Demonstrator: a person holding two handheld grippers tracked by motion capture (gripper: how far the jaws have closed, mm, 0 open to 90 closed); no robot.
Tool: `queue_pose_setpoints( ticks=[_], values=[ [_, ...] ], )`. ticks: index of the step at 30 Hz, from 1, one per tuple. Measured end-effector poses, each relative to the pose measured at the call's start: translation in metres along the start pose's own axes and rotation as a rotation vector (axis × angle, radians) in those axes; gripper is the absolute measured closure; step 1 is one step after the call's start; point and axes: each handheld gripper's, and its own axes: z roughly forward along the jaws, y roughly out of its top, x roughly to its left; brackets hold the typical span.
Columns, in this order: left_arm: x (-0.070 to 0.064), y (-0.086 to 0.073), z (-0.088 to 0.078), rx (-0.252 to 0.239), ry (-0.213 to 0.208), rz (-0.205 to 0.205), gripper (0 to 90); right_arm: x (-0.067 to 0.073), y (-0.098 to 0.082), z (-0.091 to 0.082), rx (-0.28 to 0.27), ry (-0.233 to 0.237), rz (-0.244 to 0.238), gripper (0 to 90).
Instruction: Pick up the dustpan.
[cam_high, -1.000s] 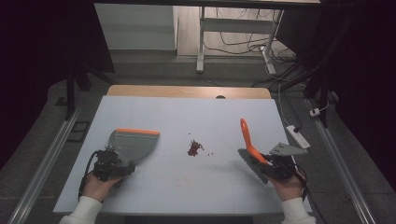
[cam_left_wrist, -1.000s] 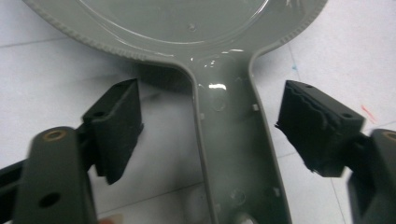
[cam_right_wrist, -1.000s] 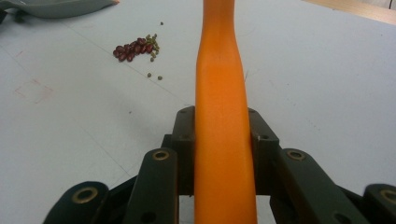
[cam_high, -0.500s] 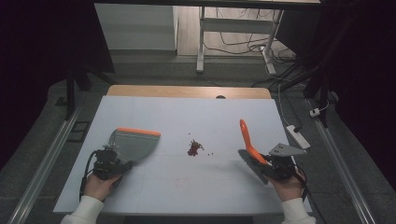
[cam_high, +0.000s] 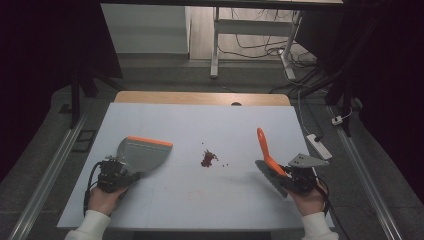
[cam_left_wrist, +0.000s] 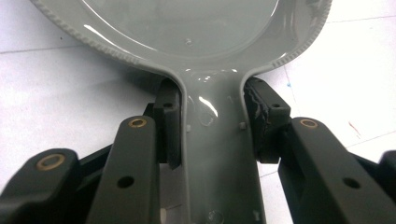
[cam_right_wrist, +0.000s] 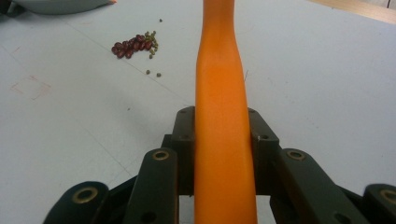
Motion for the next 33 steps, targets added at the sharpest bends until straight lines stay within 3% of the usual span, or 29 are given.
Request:
queue_pose_setpoints(
  ticks=[4, 22, 26, 33],
  values=[
    [0.006, -0.002, -0.003, -0.032, -0.012, 0.013, 61.4, 0.0, 0.0, 0.0, -0.001, 0.0, 0.0, 69.7],
    [0.021, -0.004, -0.011, -0.091, -0.024, 0.085, 61.6, 0.002, 0.0, 0.001, 0.0, -0.005, -0.009, 69.7],
    [0.024, -0.003, -0.014, -0.119, -0.038, 0.104, 61.7, 0.002, 0.0, 0.0, -0.005, -0.001, -0.002, 69.7],
    [0.024, -0.003, -0.019, -0.174, -0.096, 0.178, 61.7, 0.0, 0.006, -0.005, -0.06, 0.001, 0.033, 69.7]
  ],
)
